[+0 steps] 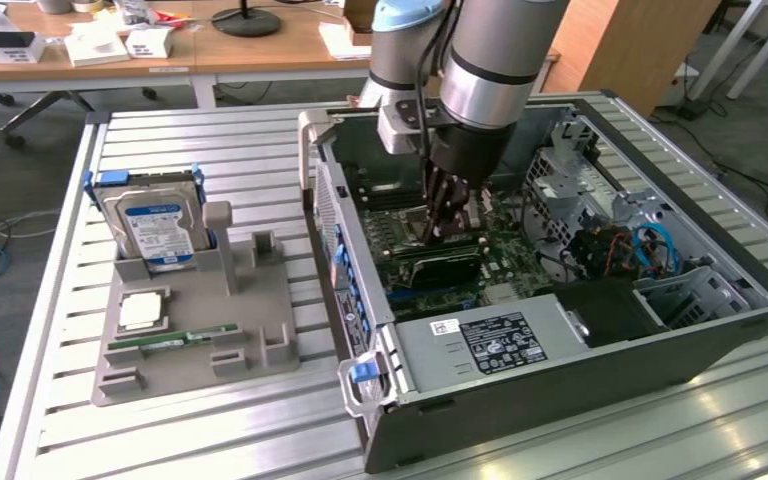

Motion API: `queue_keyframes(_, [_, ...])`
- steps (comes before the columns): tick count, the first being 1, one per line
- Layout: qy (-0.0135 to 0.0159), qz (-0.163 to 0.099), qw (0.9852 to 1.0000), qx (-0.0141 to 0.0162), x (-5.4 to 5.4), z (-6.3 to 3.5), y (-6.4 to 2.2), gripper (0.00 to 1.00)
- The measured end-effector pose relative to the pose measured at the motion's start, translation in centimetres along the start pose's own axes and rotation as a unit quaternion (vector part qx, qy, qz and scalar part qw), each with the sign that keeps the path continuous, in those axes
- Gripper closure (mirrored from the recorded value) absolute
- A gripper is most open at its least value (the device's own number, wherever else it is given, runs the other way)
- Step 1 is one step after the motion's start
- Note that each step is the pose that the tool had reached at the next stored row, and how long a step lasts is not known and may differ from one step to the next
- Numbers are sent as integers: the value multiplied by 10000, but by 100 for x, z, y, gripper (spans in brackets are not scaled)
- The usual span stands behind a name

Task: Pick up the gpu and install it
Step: 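Press down on the gpu until it lock into place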

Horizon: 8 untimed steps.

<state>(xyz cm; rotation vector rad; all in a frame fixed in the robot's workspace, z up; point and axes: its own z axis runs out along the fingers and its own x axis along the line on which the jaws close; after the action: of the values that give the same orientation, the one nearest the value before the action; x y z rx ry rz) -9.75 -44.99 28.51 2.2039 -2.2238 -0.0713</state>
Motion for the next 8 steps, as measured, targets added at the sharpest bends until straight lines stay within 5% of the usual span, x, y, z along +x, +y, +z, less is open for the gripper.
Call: queue_keyframes(8, [2,-1,10000,18,2,63,2,89])
